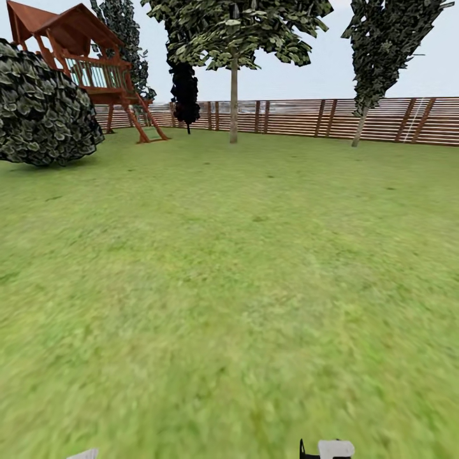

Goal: In the garden, pick up the pesticide atomizer on the floor and spray pesticide onto both trees until each tree trunk is fully covered.

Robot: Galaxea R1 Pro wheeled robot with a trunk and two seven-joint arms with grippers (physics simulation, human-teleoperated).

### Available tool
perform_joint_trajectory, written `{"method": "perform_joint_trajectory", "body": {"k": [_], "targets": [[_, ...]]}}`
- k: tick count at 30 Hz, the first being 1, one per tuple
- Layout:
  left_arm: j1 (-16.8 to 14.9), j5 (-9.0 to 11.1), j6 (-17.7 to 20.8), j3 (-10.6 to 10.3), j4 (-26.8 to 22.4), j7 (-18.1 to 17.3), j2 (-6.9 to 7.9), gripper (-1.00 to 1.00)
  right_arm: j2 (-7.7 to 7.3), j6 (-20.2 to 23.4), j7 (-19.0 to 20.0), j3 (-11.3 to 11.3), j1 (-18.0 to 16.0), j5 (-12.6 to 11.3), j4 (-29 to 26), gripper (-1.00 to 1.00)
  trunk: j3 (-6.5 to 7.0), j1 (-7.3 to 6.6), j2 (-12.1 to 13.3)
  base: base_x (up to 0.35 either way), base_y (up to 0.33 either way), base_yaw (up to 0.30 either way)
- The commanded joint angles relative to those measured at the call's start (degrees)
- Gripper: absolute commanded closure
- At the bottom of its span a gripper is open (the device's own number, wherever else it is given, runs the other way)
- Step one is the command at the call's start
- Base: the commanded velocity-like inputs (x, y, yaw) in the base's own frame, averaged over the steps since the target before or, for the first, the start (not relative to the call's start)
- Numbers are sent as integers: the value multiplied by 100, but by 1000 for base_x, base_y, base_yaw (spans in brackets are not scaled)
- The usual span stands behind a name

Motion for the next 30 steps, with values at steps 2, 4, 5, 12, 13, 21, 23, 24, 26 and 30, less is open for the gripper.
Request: {"method": "perform_joint_trajectory", "body": {"k": [2, 4, 5, 12, 13, 21, 23, 24, 26, 30], "targets": [[-3, 33, -19, 5, 4, -8, 0, 100, -2, 3, -57, 43, 0, 16, 5, -100, -5, 3, -2, 339, 0, 0], [-3, 33, -19, 5, 4, -8, 0, 100, -1, 3, -57, 43, -2, 16, 5, -100, -5, 3, -2, 339, 0, 0], [-3, 33, -19, 5, 4, -8, 0, 100, -1, 3, -57, 43, -1, 16, 5, -100, -5, 3, -2, 339, 0, 0], [-3, 33, -19, 5, 4, -8, 0, 100, 2, 2, -57, 43, -3, 16, 5, -100, -5, 3, -2, 339, 0, 0], [-3, 33, -19, 5, 4, -8, 0, 100, 2, 1, -57, 43, -1, 16, 5, -100, -5, 3, -2, 339, 0, 0], [-3, 33, -19, 5, 4, -8, 0, 100, 1, 3, -57, 43, -2, 16, 5, -100, -5, 3, -2, 339, 0, 0], [-3, 35, -19, 5, 4, -8, 0, 100, 0, 3, -57, 43, -3, 16, 5, -100, -5, 3, -2, 339, 0, 0], [-3, 34, -19, 5, 4, -8, 0, 100, -1, 3, -57, 43, -3, 16, 5, -100, -5, 3, -2, 339, 0, 0], [-3, 39, -19, 5, 4, -8, 0, 100, -1, 3, -57, 43, -2, 16, 5, -100, -5, 3, -2, 339, 0, 0], [-3, 42, -23, 5, 4, -8, -8, 100, 2, 3, -57, 43, -1, 16, 5, -100, -5, 3, -2, 339, 0, 0]]}}
